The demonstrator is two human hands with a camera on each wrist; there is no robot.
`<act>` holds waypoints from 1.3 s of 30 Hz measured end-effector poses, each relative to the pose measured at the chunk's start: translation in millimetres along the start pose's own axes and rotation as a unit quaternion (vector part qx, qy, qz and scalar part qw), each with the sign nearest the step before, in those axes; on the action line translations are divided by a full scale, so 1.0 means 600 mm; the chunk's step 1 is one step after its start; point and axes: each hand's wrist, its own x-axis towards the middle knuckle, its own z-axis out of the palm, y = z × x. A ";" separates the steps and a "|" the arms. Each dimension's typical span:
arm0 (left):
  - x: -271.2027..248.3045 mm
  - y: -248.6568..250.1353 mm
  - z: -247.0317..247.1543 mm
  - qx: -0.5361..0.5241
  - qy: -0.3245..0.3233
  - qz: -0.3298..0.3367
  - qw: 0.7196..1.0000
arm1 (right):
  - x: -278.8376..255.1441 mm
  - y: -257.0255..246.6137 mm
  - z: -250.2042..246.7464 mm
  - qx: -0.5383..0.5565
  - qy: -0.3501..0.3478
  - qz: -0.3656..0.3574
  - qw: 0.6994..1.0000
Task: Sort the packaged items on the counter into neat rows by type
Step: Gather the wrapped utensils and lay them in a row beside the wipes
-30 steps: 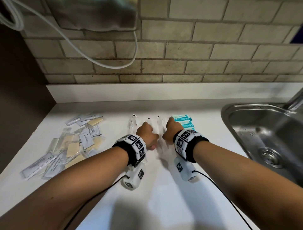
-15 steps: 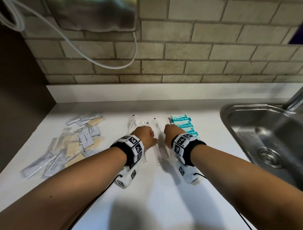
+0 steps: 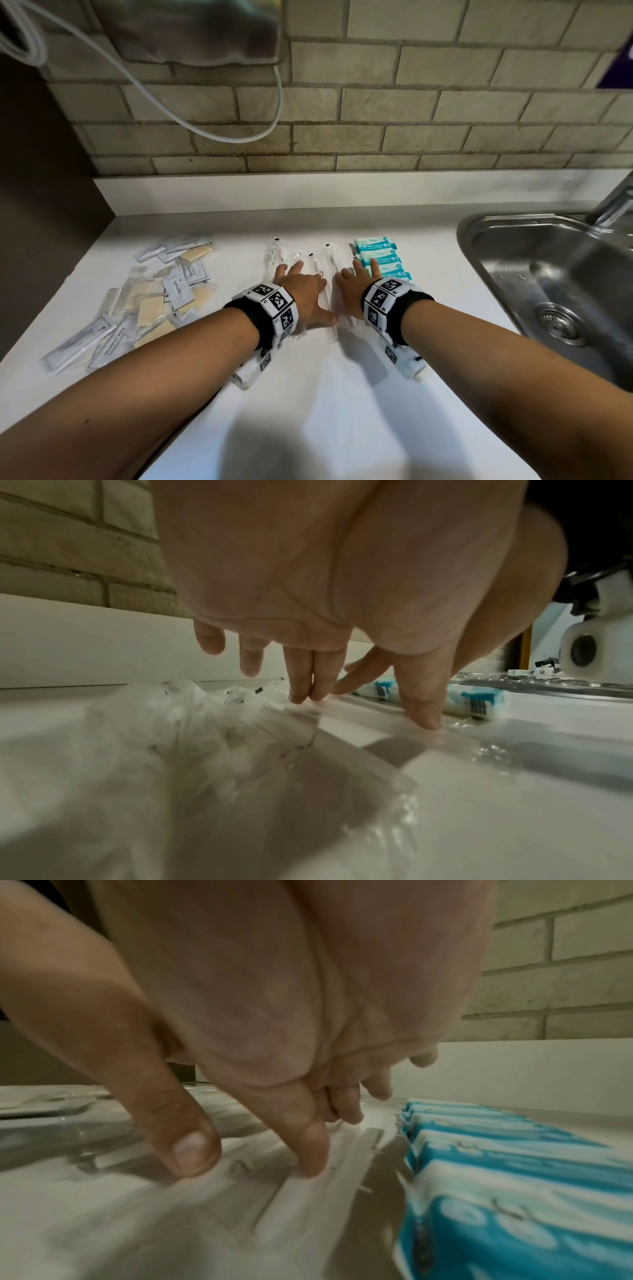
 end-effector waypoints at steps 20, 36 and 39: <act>0.018 0.009 -0.016 0.003 -0.017 0.011 1.000 | -0.001 0.011 0.008 0.026 -0.022 0.016 0.999; 0.012 0.005 -0.015 0.003 -0.020 0.007 1.000 | -0.007 0.008 -0.002 0.033 -0.020 0.005 0.999; 0.013 0.008 -0.018 0.005 -0.018 0.005 1.000 | -0.011 0.008 -0.002 0.029 -0.020 0.007 0.999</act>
